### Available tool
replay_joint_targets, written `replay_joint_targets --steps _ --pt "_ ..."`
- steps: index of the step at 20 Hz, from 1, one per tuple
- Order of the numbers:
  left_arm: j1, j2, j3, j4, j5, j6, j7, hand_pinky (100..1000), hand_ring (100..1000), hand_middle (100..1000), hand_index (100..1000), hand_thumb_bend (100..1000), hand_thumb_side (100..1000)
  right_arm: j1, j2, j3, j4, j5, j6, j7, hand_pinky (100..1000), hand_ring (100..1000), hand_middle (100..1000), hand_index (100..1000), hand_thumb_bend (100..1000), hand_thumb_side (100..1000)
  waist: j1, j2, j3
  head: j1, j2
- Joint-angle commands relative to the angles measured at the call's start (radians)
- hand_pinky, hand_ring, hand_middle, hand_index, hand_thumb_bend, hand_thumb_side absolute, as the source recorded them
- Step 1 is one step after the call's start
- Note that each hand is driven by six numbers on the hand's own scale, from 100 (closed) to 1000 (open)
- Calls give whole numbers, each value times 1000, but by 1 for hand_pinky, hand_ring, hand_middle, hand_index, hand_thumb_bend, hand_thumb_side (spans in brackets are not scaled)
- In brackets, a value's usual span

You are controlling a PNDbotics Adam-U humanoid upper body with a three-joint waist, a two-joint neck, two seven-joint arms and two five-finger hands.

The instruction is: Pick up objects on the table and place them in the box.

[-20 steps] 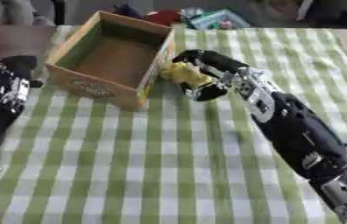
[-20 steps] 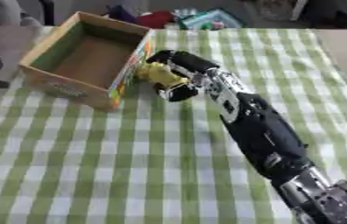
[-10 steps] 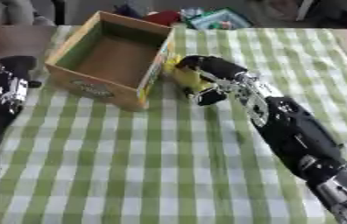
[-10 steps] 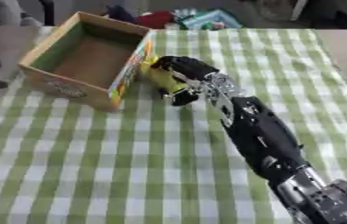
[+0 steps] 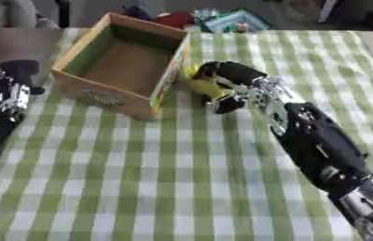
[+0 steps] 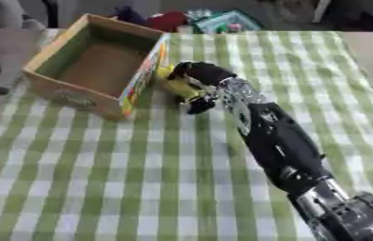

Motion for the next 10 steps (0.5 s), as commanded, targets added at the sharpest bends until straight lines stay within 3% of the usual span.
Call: replay_joint_targets --steps 1,4,10 --pt "-15 7 2 -18 4 0 1 692 847 729 684 100 523 -2 -13 -4 -2 14 9 -34 218 327 503 616 100 244 6 -16 -2 1 -5" --pt "-14 8 2 -18 5 1 2 692 847 729 684 100 523 -1 -18 -11 -8 2 14 -99 100 199 387 498 100 223 6 -17 -5 3 -5" --pt "-11 10 4 -18 5 1 5 691 847 729 684 100 522 -4 -45 -9 -48 -50 9 -193 100 153 262 371 100 206 6 -23 -11 7 -3"
